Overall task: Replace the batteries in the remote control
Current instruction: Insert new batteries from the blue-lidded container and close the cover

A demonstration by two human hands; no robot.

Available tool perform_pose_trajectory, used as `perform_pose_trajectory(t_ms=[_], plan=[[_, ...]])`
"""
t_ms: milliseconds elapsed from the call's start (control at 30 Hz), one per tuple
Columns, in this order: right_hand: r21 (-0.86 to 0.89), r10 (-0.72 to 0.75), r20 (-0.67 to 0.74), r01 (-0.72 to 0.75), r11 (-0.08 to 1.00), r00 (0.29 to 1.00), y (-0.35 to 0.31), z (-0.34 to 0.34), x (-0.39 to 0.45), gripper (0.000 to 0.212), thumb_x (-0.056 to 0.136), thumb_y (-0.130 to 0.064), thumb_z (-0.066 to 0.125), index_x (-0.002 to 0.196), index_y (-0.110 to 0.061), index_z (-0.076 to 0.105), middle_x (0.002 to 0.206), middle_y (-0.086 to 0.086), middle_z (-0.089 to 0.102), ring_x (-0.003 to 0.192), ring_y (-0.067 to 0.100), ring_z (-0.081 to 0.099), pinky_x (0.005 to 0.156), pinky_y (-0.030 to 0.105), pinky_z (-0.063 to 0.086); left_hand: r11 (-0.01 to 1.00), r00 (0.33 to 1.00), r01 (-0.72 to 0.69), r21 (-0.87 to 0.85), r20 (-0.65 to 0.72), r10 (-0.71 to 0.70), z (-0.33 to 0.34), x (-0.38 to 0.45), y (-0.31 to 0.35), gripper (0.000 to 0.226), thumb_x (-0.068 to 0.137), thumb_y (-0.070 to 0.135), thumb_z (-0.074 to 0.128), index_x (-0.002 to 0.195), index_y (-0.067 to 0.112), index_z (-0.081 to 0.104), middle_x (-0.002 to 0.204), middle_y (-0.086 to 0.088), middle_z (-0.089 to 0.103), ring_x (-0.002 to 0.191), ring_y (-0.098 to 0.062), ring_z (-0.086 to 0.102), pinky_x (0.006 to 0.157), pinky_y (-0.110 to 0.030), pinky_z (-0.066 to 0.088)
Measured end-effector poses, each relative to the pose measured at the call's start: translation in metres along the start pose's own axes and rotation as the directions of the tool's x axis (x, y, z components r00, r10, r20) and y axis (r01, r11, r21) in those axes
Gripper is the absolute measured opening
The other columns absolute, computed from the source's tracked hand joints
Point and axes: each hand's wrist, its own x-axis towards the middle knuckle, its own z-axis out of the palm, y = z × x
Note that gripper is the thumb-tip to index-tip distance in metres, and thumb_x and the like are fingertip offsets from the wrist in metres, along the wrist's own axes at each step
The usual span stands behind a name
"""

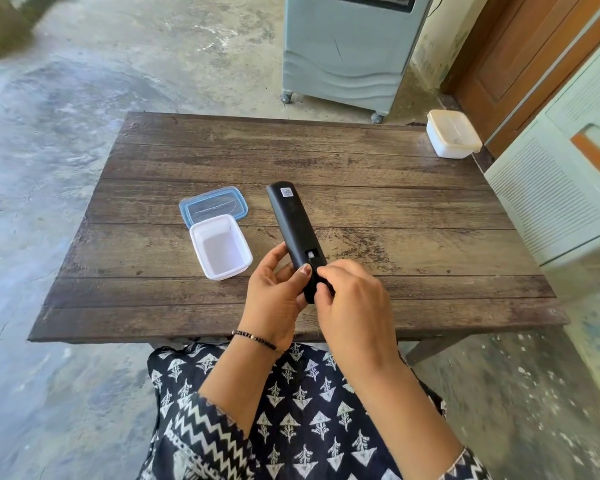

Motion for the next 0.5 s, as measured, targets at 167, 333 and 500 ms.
perform_pose_trajectory(t_ms=[167,333,500], plan=[[-0.027,-0.011,0.026,0.012,1.0,1.0,-0.0027,0.0003,0.0003,0.013,0.084,-0.006,0.058,0.092,-0.007,0.068,0.095,0.004,0.062,0.079,0.018,0.059,0.063,0.026,0.053,1.0,1.0,0.021,0.022,-0.004,-0.021,-0.0004,-0.001,0.0001,0.044,0.086,-0.01,0.051,0.126,0.008,0.048,0.092,-0.011,0.067,0.069,-0.013,0.067,0.056,-0.022,0.055],[-0.024,-0.022,-0.012,0.022,0.999,1.0,-0.0028,0.0002,-0.0027,0.009,0.08,-0.003,0.063,0.087,-0.004,0.069,0.092,0.007,0.064,0.077,0.02,0.06,0.061,0.027,0.054,1.0,1.0,0.019,0.015,0.002,-0.019,0.0011,-0.0009,0.0026,0.04,0.086,-0.009,0.051,0.121,0.01,0.05,0.092,-0.01,0.068,0.071,-0.013,0.067,0.059,-0.024,0.057],[-0.035,-0.024,-0.011,0.024,0.999,1.0,-0.0032,0.001,-0.0033,0.008,0.081,-0.003,0.063,0.086,-0.004,0.069,0.089,0.006,0.063,0.077,0.019,0.059,0.058,0.029,0.055,1.0,1.0,0.014,-0.005,-0.001,-0.014,0.0029,0.0001,0.0056,0.034,0.085,-0.012,0.05,0.106,0.015,0.055,0.085,-0.008,0.068,0.066,-0.012,0.068,0.059,-0.025,0.058]])
